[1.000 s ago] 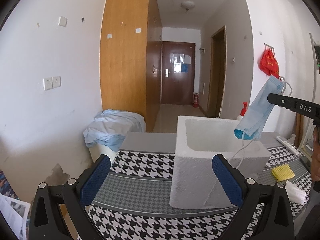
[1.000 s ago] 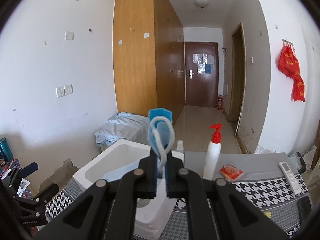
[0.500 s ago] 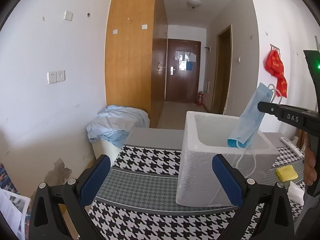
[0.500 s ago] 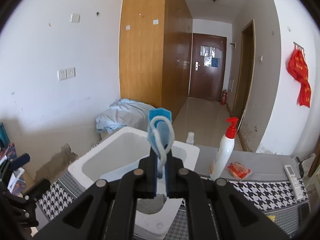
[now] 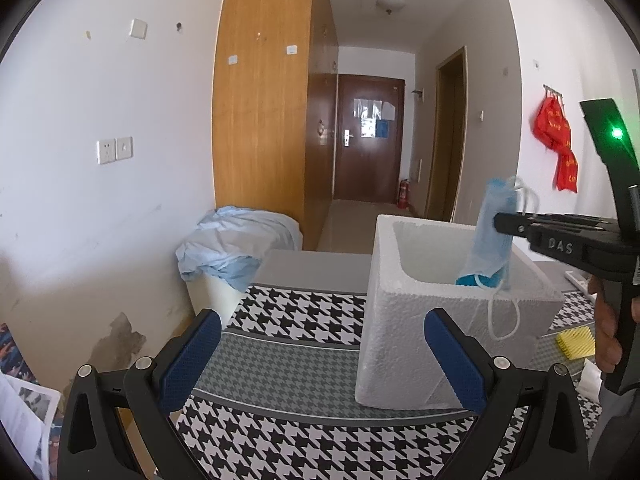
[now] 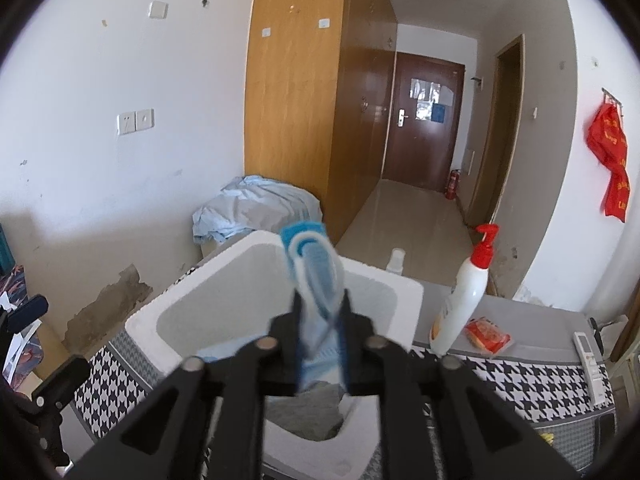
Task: Organize soft objects
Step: 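Lower the blue mask into the foam box and open the right gripper, then withdraw the right tool from the foam box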
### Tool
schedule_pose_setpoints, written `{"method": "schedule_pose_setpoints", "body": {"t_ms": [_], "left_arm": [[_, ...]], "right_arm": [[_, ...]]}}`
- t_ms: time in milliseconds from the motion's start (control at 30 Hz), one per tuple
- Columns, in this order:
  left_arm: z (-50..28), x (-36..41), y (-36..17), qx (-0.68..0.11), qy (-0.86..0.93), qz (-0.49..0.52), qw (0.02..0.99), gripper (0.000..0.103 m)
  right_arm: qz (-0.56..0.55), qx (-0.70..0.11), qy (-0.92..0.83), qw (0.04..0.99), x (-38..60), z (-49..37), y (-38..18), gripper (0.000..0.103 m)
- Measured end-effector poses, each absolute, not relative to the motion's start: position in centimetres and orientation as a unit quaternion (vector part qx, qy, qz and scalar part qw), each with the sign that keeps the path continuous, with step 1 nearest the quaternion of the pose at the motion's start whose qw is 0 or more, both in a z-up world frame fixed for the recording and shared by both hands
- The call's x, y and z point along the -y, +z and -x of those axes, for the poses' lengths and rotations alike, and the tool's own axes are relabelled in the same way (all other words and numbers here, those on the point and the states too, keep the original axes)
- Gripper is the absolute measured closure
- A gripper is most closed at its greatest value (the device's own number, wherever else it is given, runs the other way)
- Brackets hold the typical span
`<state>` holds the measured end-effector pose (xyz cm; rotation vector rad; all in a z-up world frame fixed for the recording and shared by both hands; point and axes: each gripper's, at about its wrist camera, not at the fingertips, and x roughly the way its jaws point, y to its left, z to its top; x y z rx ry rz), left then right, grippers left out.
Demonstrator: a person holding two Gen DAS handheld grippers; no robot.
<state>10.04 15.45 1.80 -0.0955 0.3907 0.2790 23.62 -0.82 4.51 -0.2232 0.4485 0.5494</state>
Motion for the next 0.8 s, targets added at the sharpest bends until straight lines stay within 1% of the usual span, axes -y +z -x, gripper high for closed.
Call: {"method": "schedule_pose_setpoints", "body": {"t_ms": [33,67,100,200,300,800], "left_arm": [[-10.0,-15.4,1.8,-0.193,0.139,0.048,0.97,0.001],[-9.9,-15.4,1.8,-0.192,0.139,0.048,0.97,0.001],[-9.8,-15.5,1.7,-0.193,0.14,0.049,0.97,0.001],[-9.8,-15.5,1.6,-0.195,0.143,0.048,0.969,0.001],[-9.8,-15.5,1.7,-0.194,0.143,0.048,0.969,0.001],[-9.4,-14.5,2.1,-0.189,0.141,0.039,0.971,0.001]], "right_arm": [[0.115,-0.22,0.269,0.931,0.6,-23.6,4.4,0.057],[0.118,-0.219,0.269,0.93,0.4,-23.5,4.3,0.045],[0.12,-0.217,0.27,0.93,0.3,-23.4,4.3,0.036],[0.122,-0.211,0.275,0.93,0.1,-23.0,4.4,0.025],[0.124,-0.208,0.278,0.93,0.3,-22.7,4.5,0.021],[0.106,-0.206,0.283,0.931,1.9,-21.6,4.8,0.019]]}}
